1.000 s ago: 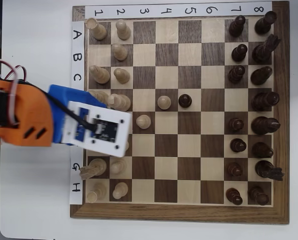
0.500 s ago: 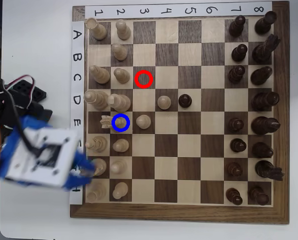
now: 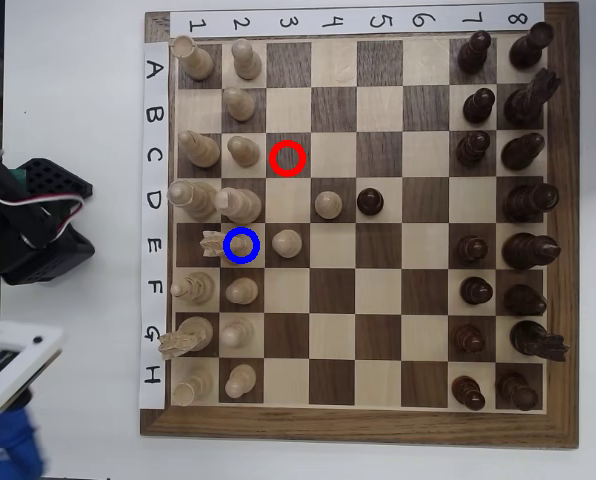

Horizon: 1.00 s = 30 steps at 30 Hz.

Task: Move the piece to destination

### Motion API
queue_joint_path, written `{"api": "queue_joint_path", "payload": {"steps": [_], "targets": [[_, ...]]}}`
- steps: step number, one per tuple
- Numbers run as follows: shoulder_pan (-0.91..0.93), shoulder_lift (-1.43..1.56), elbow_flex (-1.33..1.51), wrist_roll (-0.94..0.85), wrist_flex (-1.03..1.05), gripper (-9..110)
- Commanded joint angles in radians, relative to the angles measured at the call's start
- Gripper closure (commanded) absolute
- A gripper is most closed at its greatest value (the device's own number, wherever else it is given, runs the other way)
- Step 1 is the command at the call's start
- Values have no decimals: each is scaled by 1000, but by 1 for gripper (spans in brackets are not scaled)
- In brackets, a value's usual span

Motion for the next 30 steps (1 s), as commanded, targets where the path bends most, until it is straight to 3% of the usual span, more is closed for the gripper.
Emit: {"api": "queue_joint_path", "payload": {"steps": [1,12,30], "targets": [[396,222,202,-342,-126,101],[626,428,724,-584,-225,101],[696,635,1193,-683,-284,101]]}}
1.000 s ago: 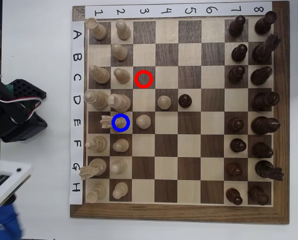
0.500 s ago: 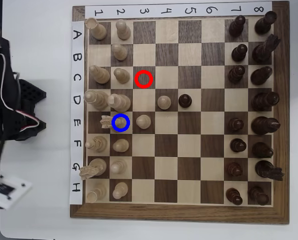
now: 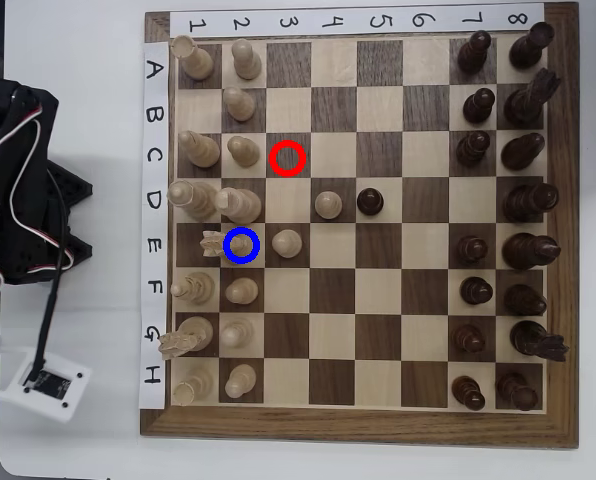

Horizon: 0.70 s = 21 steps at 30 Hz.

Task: Move the piece to destination

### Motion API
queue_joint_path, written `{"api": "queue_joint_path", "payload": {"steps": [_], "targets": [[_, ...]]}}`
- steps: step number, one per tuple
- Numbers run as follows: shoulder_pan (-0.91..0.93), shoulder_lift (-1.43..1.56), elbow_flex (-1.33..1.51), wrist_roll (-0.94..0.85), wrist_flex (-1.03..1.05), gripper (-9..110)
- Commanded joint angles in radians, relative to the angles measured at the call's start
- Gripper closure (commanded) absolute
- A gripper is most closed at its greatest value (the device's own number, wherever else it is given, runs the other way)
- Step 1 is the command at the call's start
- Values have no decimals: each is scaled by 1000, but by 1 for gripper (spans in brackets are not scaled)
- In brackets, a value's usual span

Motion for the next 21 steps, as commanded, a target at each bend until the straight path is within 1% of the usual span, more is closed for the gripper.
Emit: {"api": "queue_joint_path", "payload": {"steps": [1,11,17,21], "targets": [[57,84,130,-80,-67,101],[26,84,115,-78,3,101],[29,84,74,-106,164,101],[28,84,74,-107,163,101]]}}
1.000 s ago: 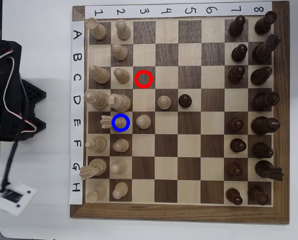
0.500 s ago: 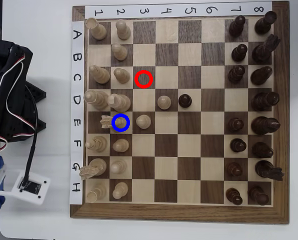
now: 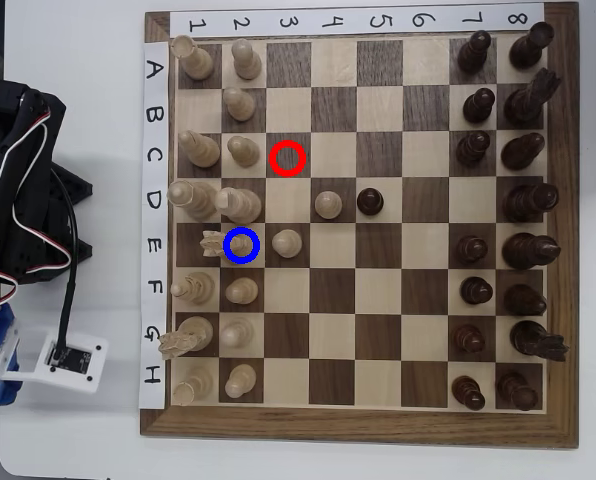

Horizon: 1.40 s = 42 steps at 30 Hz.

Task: Move the piece to destination

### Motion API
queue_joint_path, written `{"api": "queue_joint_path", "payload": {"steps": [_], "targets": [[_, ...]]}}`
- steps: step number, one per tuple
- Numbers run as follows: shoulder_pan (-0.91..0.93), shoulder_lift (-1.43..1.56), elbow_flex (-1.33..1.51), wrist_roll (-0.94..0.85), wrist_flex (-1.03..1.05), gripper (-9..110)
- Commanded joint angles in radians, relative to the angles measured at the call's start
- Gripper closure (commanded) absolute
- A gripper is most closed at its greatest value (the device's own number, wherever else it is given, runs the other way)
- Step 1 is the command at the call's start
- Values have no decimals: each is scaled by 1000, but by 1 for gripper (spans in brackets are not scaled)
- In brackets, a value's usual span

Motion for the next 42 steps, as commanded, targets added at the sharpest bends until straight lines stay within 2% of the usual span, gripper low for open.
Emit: {"api": "queue_joint_path", "payload": {"steps": [1,24,42], "targets": [[11,60,-37,-23,58,101],[23,60,-18,-97,-2,101],[26,61,-35,3,58,101]]}}
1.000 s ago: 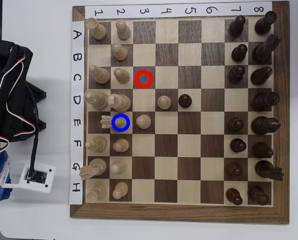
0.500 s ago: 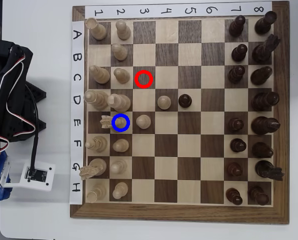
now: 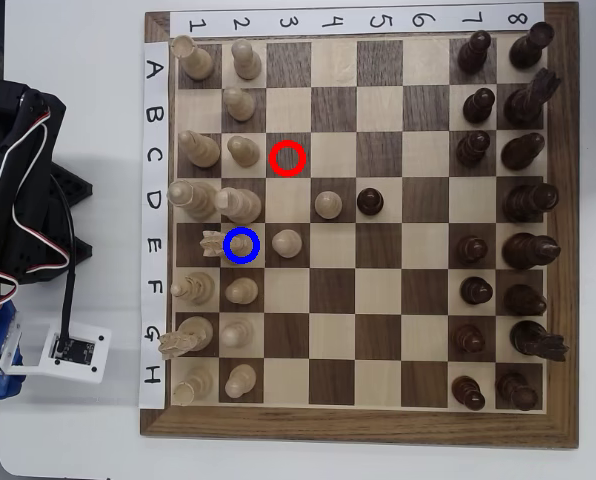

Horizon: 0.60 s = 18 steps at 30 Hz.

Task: Move the piece to destination

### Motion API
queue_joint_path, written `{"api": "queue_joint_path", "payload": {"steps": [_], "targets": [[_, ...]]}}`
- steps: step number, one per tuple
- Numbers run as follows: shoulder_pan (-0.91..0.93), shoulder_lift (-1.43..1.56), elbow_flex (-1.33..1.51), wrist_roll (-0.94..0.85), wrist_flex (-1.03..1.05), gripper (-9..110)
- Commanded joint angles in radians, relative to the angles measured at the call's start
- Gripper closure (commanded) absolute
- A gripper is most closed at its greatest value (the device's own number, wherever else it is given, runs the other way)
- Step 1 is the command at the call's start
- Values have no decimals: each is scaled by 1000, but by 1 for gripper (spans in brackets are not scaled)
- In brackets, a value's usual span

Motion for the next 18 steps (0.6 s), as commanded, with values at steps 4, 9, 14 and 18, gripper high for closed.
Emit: {"api": "queue_joint_path", "payload": {"steps": [4,9,14,18], "targets": [[31,61,-35,37,18,101],[32,61,-35,37,18,101],[34,61,-35,41,18,101],[35,61,-35,41,17,101]]}}
